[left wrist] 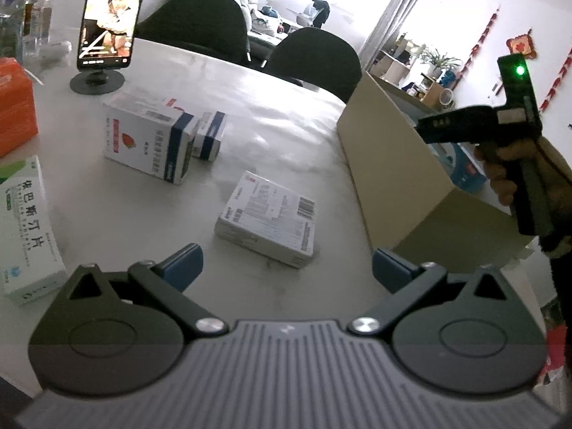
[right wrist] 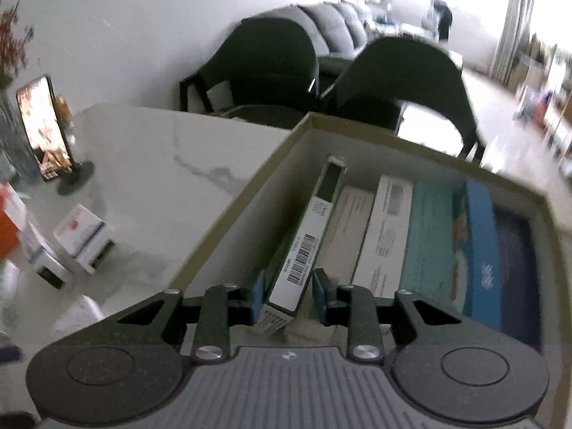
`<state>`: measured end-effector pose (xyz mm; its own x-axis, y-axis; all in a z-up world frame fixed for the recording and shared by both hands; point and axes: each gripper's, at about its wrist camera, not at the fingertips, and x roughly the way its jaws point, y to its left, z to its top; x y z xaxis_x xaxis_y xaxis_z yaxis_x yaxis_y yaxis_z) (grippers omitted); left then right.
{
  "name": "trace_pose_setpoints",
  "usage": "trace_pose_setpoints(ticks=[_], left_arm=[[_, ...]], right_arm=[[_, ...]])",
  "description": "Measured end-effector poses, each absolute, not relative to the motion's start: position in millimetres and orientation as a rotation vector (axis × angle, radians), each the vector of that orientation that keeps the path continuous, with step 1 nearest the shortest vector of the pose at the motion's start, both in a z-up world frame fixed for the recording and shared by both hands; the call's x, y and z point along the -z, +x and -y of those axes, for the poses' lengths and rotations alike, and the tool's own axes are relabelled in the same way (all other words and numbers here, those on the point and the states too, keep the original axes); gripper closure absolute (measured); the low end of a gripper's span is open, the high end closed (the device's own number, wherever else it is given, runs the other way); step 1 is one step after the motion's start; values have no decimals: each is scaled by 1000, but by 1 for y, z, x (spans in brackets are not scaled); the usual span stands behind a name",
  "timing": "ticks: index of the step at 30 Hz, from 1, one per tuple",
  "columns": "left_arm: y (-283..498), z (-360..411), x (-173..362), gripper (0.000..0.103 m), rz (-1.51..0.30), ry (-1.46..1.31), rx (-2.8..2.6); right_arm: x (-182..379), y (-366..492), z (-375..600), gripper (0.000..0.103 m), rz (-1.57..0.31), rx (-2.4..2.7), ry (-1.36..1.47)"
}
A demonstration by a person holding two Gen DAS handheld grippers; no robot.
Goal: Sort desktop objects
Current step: 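Withdraw the open right gripper up out of the cardboard box, then move the left gripper to the green-and-white Ebastine box and close on it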
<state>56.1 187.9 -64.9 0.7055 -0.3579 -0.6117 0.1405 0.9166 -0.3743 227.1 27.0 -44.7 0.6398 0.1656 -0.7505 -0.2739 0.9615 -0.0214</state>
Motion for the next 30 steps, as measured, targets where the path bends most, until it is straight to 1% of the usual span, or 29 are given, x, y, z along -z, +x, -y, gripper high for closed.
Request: trace_pose_setpoints(ticks=[6, 10, 16, 19, 20, 25, 27, 30], left_arm=[[56, -192, 65, 0, -738, -316, 274], [55, -193, 65, 0, -736, -317, 273], [55, -200, 63, 0, -729, -302, 240], [52, -205, 59, 0, -720, -285, 211], [51, -207, 58, 0, -717, -279, 202], [47, -216, 51, 0, -701, -252, 155], [45, -222, 48, 0, -697, -242, 121], [42, -238, 46, 0, -702, -229, 16]], right_arm=[[45, 212, -59, 75, -740, -148, -353], [48, 210, -70, 75, -733, -114, -407], [47, 218, -48, 69, -790, -174, -260], [44, 215, -35, 63, -806, -196, -168], [42, 213, -31, 60, -804, -198, -145], [23, 195, -18, 45, -744, -215, -56], [15, 185, -14, 36, -710, -228, -26], [4, 172, -10, 31, -666, -252, 18]])
